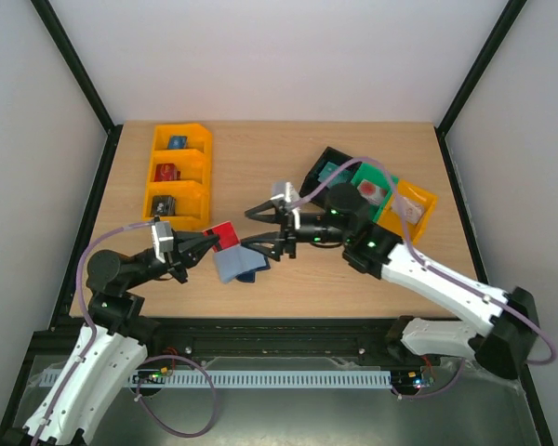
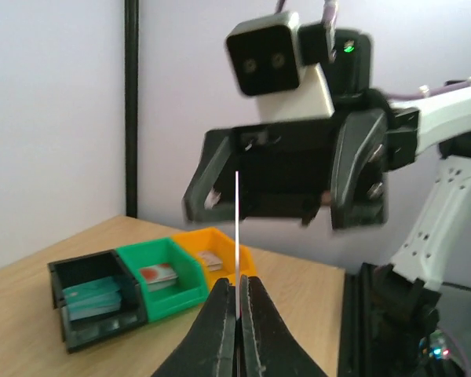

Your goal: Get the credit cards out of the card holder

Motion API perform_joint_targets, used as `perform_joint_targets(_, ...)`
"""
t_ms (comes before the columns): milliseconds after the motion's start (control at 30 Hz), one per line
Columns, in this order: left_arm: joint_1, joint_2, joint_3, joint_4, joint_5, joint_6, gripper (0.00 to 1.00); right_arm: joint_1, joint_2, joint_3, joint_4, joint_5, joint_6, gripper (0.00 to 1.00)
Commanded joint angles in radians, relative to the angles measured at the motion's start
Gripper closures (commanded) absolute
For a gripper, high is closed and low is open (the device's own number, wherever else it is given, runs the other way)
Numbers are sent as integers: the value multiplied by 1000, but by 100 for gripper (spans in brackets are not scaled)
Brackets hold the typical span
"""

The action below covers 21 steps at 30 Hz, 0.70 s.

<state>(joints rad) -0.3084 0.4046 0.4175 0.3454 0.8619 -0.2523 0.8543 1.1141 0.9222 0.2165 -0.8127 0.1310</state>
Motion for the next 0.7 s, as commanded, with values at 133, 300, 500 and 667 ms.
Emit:
perform_joint_targets(133, 1, 8, 1, 150, 53, -200, 98, 62, 177, 123, 15, -96, -5, 73)
perform_joint_targets(300, 2, 15, -1, 126, 47, -204, 97, 63, 157, 63, 195, -124, 96, 98)
perform_joint_targets(500, 1, 21, 2, 6, -135, -194, 34, 63, 121, 132, -89, 120, -37, 98)
perform_joint_targets(667, 12, 41, -20, -234, -494, -208, 0, -21, 77, 203, -536, 796, -254, 99)
